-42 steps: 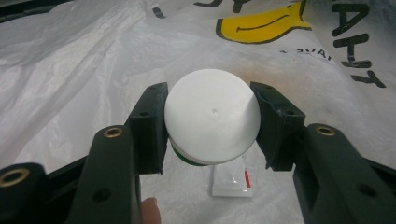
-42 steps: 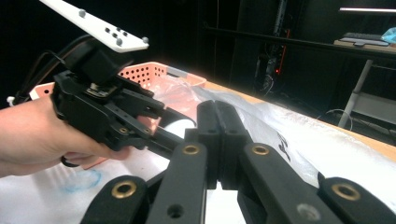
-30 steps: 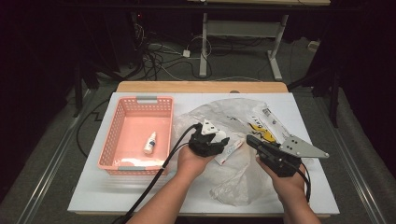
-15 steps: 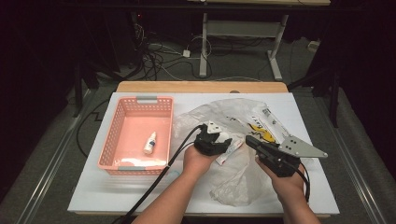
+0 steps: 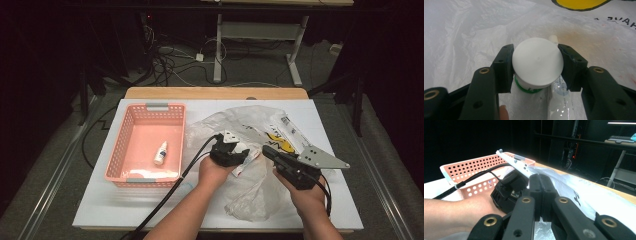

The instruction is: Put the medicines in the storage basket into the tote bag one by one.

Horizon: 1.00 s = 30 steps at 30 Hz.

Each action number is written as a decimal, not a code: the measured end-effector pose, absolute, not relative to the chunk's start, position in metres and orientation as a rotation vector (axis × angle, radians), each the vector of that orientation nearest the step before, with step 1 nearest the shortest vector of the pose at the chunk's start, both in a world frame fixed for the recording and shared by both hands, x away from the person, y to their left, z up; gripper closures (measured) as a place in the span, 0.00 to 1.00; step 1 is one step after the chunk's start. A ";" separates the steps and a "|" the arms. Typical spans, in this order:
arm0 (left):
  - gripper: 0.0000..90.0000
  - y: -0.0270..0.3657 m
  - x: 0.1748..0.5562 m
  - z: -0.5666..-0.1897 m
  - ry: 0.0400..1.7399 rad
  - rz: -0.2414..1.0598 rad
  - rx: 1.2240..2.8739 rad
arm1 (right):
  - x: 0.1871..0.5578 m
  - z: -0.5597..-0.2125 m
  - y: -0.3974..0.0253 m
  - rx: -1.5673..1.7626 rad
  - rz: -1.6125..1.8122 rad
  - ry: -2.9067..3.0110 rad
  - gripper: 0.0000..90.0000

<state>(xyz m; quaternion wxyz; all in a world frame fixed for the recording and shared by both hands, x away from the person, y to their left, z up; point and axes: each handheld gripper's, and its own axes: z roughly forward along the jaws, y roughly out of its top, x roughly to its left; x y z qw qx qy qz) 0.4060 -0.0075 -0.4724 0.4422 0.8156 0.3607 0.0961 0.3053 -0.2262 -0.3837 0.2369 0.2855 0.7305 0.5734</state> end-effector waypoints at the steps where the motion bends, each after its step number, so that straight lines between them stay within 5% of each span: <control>1: 0.54 -0.008 0.407 -0.473 0.894 0.237 2.023 | 0.305 -0.384 -0.226 0.782 1.573 2.003 1.00; 30: 0.16 0.035 0.346 -0.440 0.816 0.136 2.025 | 0.303 -0.383 -0.226 0.787 1.566 2.004 1.00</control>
